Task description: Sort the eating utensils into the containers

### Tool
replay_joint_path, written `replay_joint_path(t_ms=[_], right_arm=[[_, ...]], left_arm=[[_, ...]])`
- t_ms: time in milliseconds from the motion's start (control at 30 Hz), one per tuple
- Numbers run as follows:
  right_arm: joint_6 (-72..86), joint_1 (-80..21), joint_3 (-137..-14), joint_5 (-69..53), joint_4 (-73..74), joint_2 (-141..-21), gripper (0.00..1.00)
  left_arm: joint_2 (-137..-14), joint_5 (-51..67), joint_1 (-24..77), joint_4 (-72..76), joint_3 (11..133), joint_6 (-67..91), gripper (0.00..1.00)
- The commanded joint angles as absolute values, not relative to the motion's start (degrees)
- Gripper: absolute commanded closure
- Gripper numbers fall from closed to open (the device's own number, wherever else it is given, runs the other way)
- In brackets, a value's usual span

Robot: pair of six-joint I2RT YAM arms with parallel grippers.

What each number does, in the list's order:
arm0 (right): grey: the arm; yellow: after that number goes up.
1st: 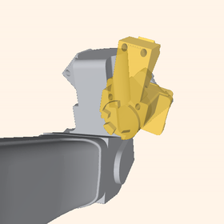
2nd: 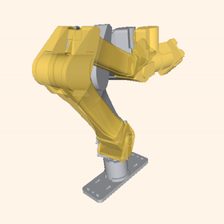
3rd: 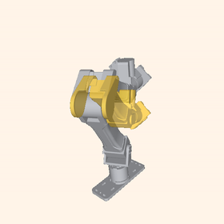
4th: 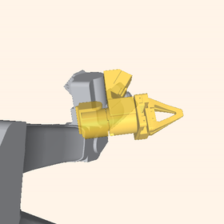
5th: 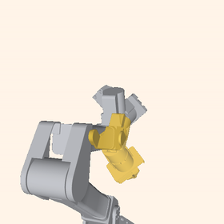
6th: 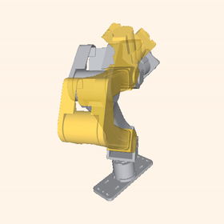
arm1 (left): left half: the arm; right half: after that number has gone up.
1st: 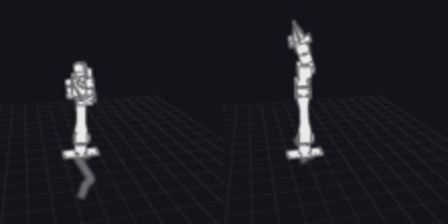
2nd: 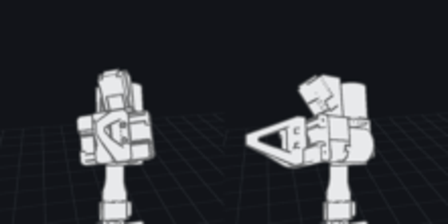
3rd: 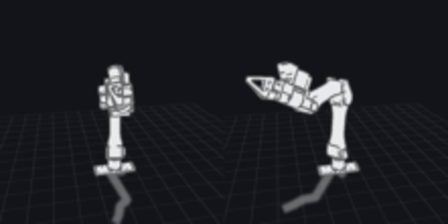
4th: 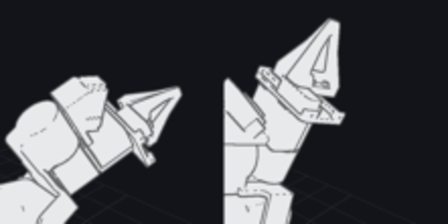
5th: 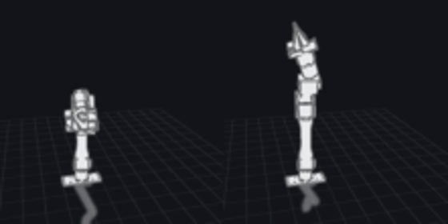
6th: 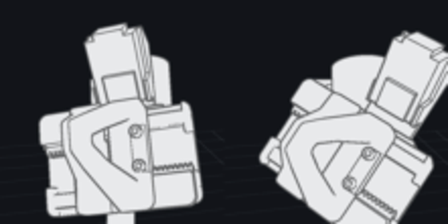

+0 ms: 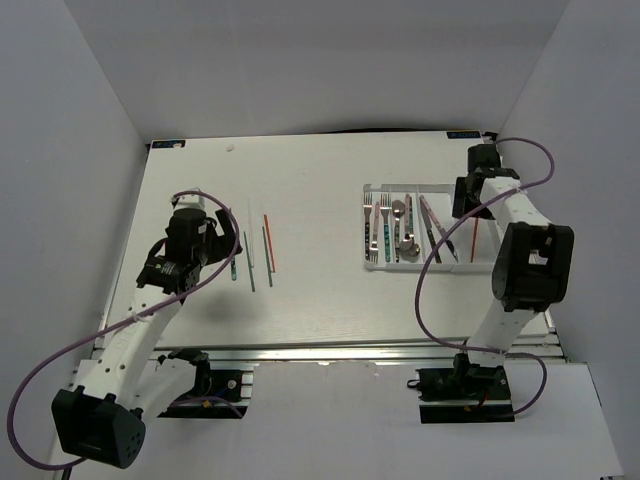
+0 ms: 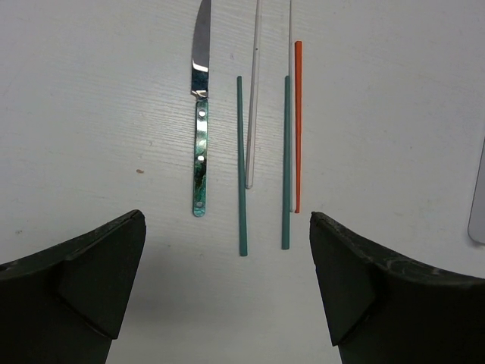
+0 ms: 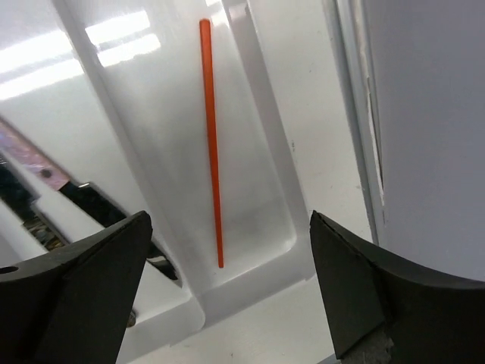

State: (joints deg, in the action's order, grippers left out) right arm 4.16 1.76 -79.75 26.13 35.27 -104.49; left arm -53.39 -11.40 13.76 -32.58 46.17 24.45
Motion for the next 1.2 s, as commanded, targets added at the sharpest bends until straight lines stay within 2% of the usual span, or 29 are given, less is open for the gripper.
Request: replay_joint_path(t_ms=[0, 67, 100, 167, 200, 233, 267, 367, 400, 533, 633, 700, 733, 800, 933, 1167], right_arm=[[5.36, 0.18, -81.91, 25.75, 34.37, -97.66, 0.11], [6.85, -5.08, -82.79, 27.15, 35.41, -95.63, 0.11], [7.55, -13.02, -82.97, 30.20, 35.85, -92.93, 0.11], [7.74, -24.81, -82.27, 43.37, 33.07, -89.91, 0.11], [7.13, -35.57, -79.39, 46.64, 29.57, -87.39, 0.11], [7.03, -39.60, -76.93, 48.84, 19.70, -86.41, 0.11], [9.99, -42.16, -74.64, 45.21, 15.86, -85.79, 0.11], [15.70, -43.68, -70.57, 16.51, 6.53, -89.18, 0.11], [18.34, -45.51, -74.40, 15.65, 6.94, -91.64, 0.11], [22.58, -52.63, -91.37, 26.35, 15.19, -106.85, 0.11], [24.25, -54.75, -103.83, 28.30, 20.55, -117.22, 0.22], [24.43, -55.37, -109.48, 29.52, 23.98, -123.73, 0.37], [24.26, -55.55, -114.04, 30.14, 24.60, -125.66, 0.40], [23.91, -55.63, -117.93, 29.45, 26.44, -130.15, 0.44], [23.20, -55.63, -122.94, 26.54, 26.19, -135.50, 0.44], [22.06, -55.55, -125.86, 28.21, 25.05, -139.74, 0.50]], left_arm=[[-53.26, -12.92, 14.15, -32.52, 46.14, 24.43, 0.02], [-53.26, -13.71, 14.15, -32.70, 46.23, 24.78, 0.02], [-53.00, -15.10, 14.15, -33.04, 46.40, 24.87, 0.02], [-52.48, -17.13, 14.06, -33.57, 46.58, 25.57, 0.02], [-51.95, -18.10, 14.06, -33.75, 46.67, 25.75, 0.02], [-50.73, -20.54, 14.06, -34.01, 46.67, 26.36, 0.02], [-50.10, -21.70, 13.98, -34.19, 46.76, 26.63, 0.02], [-47.29, -25.57, 13.89, -34.98, 46.58, 27.95, 0.02], [-46.68, -26.01, 13.89, -34.81, 46.41, 28.12, 0.02], [-44.65, -26.46, 13.89, -34.63, 45.70, 28.56, 0.02], [-45.17, -26.46, 13.89, -34.80, 45.79, 28.56, 0.02], [-45.53, -26.54, 13.97, -34.98, 45.79, 28.56, 0.02], [-45.53, -26.54, 13.97, -34.98, 45.88, 28.56, 0.02], [-45.18, -26.02, 13.97, -34.72, 45.79, 28.48, 0.02], [-45.00, -25.05, 13.97, -34.37, 45.70, 28.04, 0.02], [-45.35, -23.91, 13.98, -34.19, 45.61, 27.77, 0.02]])
